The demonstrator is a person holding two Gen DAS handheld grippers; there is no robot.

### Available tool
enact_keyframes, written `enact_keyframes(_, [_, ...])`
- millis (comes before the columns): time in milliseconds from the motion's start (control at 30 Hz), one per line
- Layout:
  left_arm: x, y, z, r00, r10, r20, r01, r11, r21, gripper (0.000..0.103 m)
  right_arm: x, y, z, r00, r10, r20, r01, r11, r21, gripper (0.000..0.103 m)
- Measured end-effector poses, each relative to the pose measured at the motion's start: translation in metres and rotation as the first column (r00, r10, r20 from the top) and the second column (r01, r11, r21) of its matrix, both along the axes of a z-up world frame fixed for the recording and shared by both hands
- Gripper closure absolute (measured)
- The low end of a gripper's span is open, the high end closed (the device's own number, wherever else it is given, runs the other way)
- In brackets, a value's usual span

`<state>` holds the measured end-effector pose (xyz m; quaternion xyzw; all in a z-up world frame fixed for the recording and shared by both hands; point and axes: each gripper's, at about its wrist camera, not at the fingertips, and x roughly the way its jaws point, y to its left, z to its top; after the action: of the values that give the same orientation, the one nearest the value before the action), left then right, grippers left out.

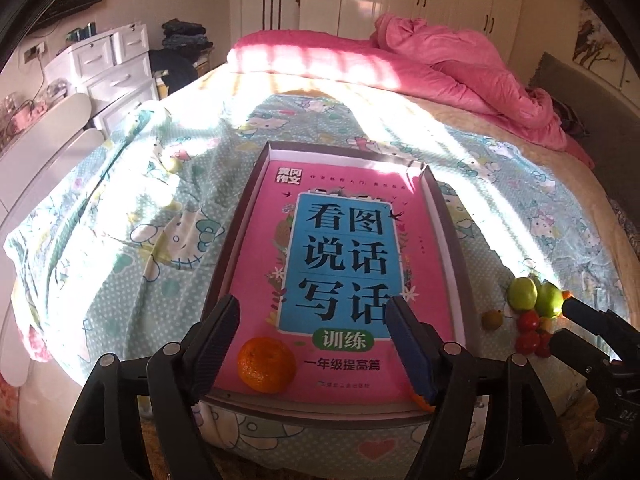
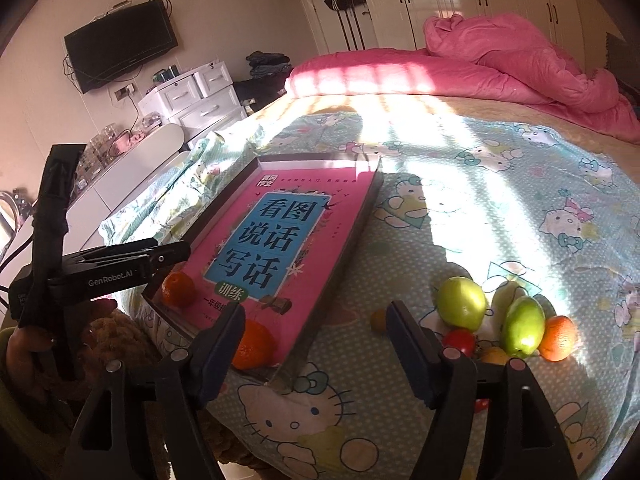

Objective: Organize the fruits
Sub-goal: 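Move both open tools back toward the fruit cluster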

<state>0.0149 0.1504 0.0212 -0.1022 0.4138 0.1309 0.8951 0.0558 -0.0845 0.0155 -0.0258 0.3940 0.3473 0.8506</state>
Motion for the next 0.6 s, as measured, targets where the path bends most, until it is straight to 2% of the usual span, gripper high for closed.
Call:
enact_keyframes(200, [0.004, -0.018, 0.013, 0.999, -0.030, 0.012, 0.030, 1.000, -0.006, 0.026, 0.003, -0.022, 0.009, 0.999, -0.046, 0.011, 0.046, 0.998, 0.037, 0.029])
enact_keyframes(600, [0.007, -0.061, 0.037, 0.995, -0.087, 0.045, 0.088, 0.996, -0.006, 0.025, -0.011, -0.067, 0.024, 0.987, -0.095, 0.127, 0.093, 0.995, 0.025, 0.022])
